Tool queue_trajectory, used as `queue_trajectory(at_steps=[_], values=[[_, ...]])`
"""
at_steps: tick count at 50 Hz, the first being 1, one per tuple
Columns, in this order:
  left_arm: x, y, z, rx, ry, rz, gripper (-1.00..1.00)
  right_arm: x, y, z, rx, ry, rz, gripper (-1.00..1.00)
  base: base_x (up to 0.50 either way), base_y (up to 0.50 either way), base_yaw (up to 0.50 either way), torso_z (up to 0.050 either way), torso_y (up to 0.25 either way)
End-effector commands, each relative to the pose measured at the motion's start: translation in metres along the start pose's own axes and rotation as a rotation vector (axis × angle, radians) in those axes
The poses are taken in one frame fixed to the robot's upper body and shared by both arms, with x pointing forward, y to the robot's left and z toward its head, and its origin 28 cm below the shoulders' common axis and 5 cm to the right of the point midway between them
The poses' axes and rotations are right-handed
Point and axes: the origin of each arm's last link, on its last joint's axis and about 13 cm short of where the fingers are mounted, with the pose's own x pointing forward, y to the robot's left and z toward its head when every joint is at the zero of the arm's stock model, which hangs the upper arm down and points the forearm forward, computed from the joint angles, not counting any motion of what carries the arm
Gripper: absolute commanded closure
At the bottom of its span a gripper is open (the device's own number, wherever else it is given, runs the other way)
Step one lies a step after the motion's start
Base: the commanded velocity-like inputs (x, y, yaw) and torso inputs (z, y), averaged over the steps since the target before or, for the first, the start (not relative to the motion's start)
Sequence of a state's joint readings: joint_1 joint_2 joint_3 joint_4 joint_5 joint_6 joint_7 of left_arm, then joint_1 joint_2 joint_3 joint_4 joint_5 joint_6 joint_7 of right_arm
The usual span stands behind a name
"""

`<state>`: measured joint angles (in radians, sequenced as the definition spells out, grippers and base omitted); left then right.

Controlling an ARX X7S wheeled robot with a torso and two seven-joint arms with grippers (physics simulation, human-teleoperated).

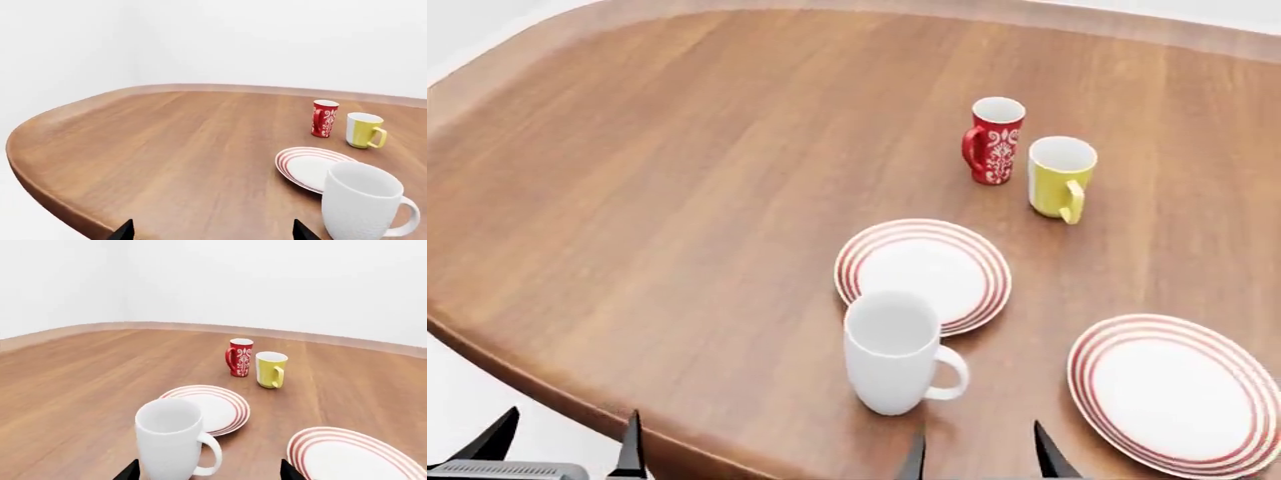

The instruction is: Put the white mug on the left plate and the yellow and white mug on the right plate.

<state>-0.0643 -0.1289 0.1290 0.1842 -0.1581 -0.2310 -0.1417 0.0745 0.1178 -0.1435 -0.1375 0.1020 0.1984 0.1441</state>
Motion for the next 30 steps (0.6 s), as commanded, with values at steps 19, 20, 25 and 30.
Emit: queue_trajectory(at_steps=[19, 20, 25, 30], values=[[0.0, 0.002, 0.006, -0.014, -0.015, 0.0, -1.0, -0.005, -0.006, 0.01, 0.08, -0.095, -0.047, -1.0, 0.12, -0.4, 0.0, 0.0, 0.0], [0.0, 0.002, 0.007, -0.019, -0.017, 0.001, -1.0, -0.005, -0.006, 0.01, 0.083, -0.086, -0.045, -1.0, 0.0, 0.0, 0.0, 0.0, 0.0], [0.003, 0.005, 0.01, -0.001, -0.03, 0.069, -1.0, -0.006, -0.008, 0.013, 0.091, -0.105, -0.06, -1.0, 0.4, 0.12, 0.0, 0.0, 0.0], [0.009, 0.006, 0.007, 0.028, 0.005, 0.174, -1.0, -0.005, -0.008, 0.011, 0.09, -0.095, -0.061, -1.0, 0.48, 0.15, 0.0, 0.0, 0.0]])
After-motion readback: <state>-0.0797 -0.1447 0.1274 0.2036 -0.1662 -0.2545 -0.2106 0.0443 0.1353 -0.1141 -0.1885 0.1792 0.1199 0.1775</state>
